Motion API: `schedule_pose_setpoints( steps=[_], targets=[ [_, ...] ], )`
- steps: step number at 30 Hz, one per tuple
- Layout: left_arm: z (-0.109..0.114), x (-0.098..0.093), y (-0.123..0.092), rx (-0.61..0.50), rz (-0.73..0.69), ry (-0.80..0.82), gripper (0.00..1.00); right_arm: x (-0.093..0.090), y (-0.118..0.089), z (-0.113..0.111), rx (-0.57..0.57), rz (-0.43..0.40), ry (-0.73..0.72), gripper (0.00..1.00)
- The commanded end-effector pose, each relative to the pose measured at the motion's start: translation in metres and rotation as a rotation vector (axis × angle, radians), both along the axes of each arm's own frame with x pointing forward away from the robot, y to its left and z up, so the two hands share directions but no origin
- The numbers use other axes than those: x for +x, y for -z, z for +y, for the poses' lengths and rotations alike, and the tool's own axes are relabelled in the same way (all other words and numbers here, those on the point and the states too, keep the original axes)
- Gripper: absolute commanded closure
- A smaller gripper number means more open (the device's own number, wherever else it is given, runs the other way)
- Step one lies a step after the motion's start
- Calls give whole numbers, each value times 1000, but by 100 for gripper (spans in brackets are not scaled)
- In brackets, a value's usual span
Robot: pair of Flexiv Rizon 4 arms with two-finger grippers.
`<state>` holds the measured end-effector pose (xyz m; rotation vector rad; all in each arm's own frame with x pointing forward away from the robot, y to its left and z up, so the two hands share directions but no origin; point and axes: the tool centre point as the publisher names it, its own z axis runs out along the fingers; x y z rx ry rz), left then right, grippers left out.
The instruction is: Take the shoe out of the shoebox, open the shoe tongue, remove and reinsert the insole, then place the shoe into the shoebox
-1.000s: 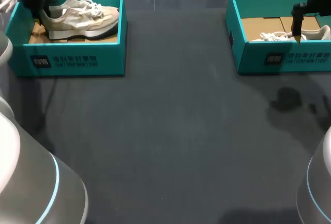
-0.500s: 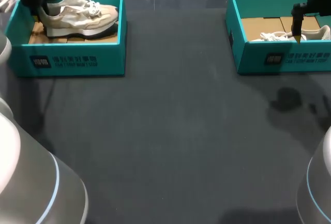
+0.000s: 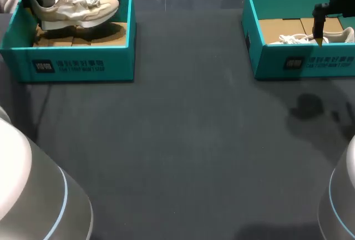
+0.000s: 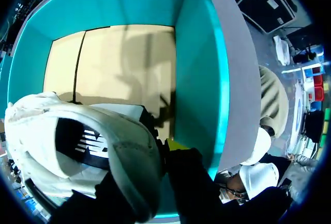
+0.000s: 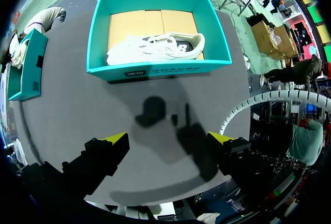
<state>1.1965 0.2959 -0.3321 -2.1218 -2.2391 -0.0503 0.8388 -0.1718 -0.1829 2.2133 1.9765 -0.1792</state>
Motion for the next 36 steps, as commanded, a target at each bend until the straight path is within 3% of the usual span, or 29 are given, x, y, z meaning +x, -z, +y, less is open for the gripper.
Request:
schedule_pose_setpoints(
  steps=[1,17,22,29,36],
  targets=[
    [-1,-16,-25,7,-27,-1,100,0,0,0,-1,0,1,0],
    [3,-21,-74,31,-59,-39,100,0,0,0,-1,0,1,0],
    [8,-28,-99,30,-61,-39,100,0,0,0,-1,0,1,0],
    [14,-51,-142,24,-67,-31,100,0,0,0,-1,0,1,0],
    [11,-83,-165,59,-77,-36,100,0,0,0,-1,0,1,0]
  ],
)
